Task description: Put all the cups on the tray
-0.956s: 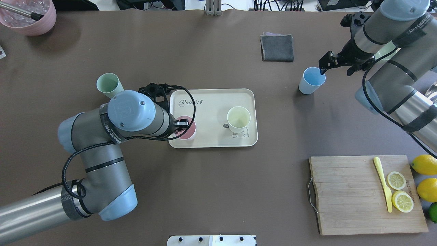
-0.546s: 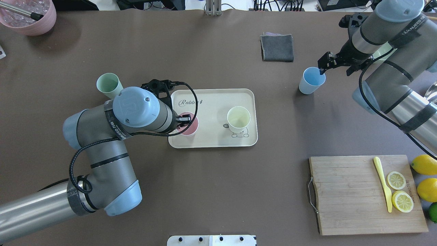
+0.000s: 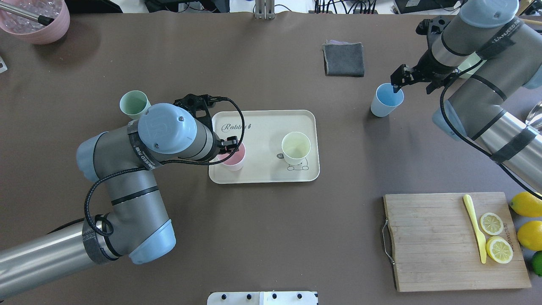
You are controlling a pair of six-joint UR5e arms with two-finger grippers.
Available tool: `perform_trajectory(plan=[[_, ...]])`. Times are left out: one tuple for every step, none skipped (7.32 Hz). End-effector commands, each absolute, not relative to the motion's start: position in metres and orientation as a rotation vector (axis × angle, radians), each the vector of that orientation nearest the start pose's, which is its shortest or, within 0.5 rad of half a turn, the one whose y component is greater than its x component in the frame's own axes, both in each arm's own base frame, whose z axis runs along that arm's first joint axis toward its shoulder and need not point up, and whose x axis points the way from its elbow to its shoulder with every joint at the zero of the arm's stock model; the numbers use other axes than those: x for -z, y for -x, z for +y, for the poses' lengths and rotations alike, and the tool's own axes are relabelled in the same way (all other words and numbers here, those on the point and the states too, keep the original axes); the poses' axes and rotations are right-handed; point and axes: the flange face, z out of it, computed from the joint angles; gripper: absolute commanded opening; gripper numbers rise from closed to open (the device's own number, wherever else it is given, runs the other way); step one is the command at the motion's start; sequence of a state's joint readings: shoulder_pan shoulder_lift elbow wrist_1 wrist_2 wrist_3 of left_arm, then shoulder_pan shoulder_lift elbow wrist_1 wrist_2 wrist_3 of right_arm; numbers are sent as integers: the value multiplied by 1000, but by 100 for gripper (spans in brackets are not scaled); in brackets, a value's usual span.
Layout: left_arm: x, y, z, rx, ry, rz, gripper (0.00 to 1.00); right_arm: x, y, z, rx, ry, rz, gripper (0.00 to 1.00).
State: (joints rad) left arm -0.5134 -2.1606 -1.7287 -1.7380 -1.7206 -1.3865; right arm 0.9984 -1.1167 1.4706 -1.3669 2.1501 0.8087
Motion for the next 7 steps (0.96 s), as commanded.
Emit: perform_trajectory(plan=[[-229, -516, -432, 230, -191, 908, 97, -442, 325, -613, -32, -68, -782, 100], [-228, -512, -435, 222, -201, 908, 97, -454, 338, -611, -14, -74, -784, 98], [-228, -509, -438, 225, -205, 907, 97, -450, 339, -611, -7, -82, -793, 41], [-228, -509, -439, 226, -206, 907, 97, -448, 338, -612, -5, -86, -796, 0], [-227, -506, -441, 228, -208, 908, 97, -442, 333, -614, -8, -91, -808, 0], [-228, -507, -441, 228, -208, 908, 97, -441, 331, -615, -10, -92, -810, 0], [-227, -506, -441, 225, -210, 909, 97, -439, 331, -616, -10, -95, -810, 0]])
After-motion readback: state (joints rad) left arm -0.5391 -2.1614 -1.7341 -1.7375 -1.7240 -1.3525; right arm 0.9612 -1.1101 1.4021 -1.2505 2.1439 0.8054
